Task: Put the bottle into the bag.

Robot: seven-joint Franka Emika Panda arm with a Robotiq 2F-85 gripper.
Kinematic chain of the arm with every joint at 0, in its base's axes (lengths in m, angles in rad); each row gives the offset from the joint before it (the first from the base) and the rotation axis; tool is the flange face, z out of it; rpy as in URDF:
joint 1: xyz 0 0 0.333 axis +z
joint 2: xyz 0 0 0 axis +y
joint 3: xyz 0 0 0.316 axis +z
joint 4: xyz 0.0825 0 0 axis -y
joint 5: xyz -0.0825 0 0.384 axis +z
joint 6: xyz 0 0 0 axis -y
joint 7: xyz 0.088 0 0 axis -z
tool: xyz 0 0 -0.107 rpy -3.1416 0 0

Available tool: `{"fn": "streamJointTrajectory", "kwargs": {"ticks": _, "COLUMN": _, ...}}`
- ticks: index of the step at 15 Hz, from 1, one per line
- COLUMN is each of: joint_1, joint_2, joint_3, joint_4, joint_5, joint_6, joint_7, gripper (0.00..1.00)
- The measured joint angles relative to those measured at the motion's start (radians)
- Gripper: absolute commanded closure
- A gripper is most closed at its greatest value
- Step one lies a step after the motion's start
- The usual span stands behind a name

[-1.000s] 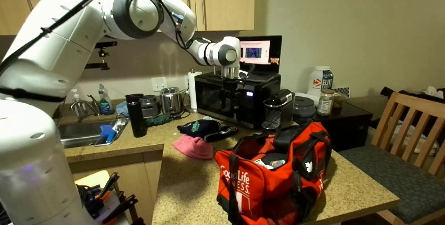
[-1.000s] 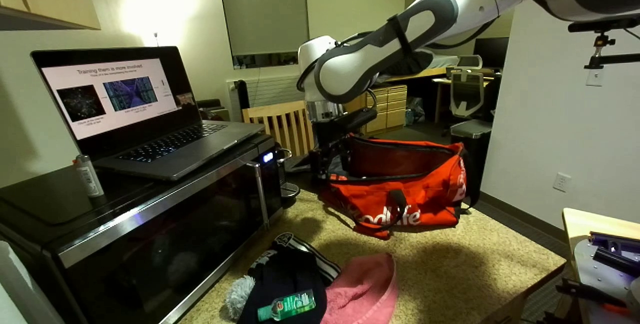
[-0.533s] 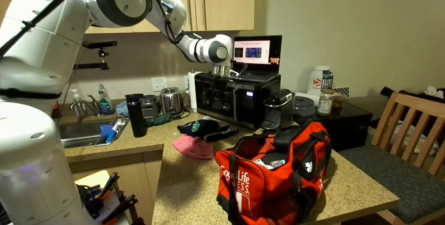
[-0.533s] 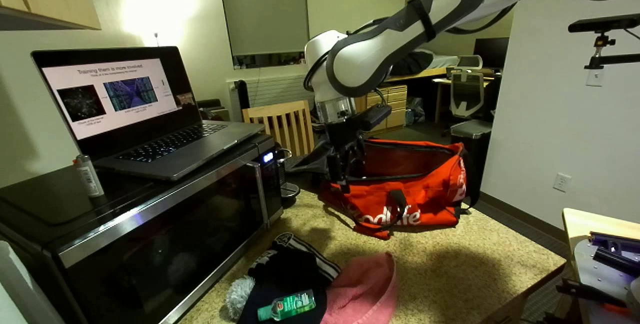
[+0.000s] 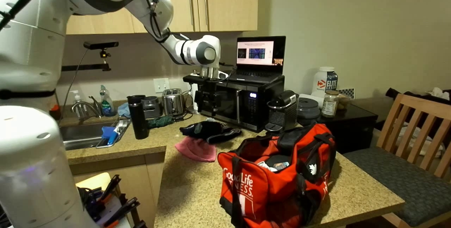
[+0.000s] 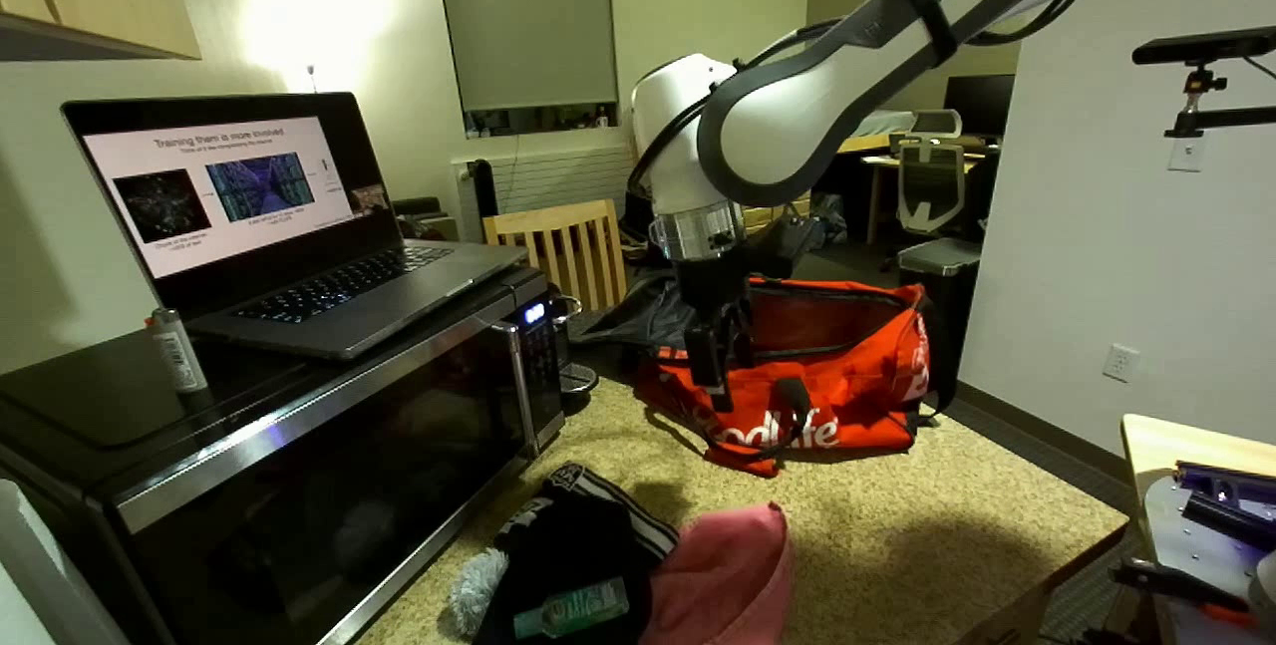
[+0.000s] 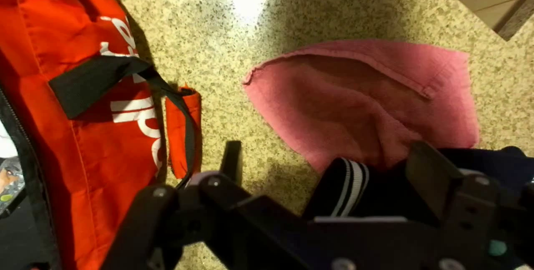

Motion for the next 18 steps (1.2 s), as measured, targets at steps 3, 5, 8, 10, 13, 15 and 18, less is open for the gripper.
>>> {"fn": "streamJointTrajectory", "kwargs": {"ticks": 3, "joint_1": 0.025, "joint_2": -0.041, "joint_3": 0.000, "joint_4": -0.073, "joint_5": -0.024, "joint_6": 0.085, "joint_7": 0.023, "gripper": 0.00}}
{"fn": "streamJointTrajectory", "kwargs": {"ticks": 5, "joint_1": 0.036, "joint_2": -0.064, "joint_3": 0.000, "joint_4": -0.119, "joint_5": -0.047, "joint_6": 0.149, "joint_7": 0.054, "gripper": 0.00}}
{"fn": "streamJointTrajectory", "kwargs": {"ticks": 8, "joint_1": 0.038, "joint_2": -0.094, "joint_3": -0.001, "joint_4": -0.184, "joint_5": -0.061, "joint_6": 0.235, "joint_7": 0.091, "gripper": 0.00}}
{"fn": "streamJointTrajectory", "kwargs": {"ticks": 10, "joint_1": 0.036, "joint_2": -0.111, "joint_3": -0.003, "joint_4": -0.222, "joint_5": -0.060, "joint_6": 0.288, "joint_7": 0.099, "gripper": 0.00}}
{"fn": "streamJointTrajectory", "kwargs": {"ticks": 13, "joint_1": 0.026, "joint_2": -0.133, "joint_3": -0.006, "joint_4": -0.274, "joint_5": -0.047, "joint_6": 0.364, "joint_7": 0.100, "gripper": 0.00}}
{"fn": "streamJointTrajectory", "kwargs": {"ticks": 15, "joint_1": 0.018, "joint_2": -0.153, "joint_3": -0.009, "joint_4": -0.301, "joint_5": -0.034, "joint_6": 0.395, "joint_7": 0.100, "gripper": 0.00}}
{"fn": "streamJointTrajectory", "kwargs": {"ticks": 18, "joint_1": 0.008, "joint_2": -0.192, "joint_3": -0.013, "joint_4": -0.313, "joint_5": -0.018, "joint_6": 0.385, "joint_7": 0.100, "gripper": 0.00}}
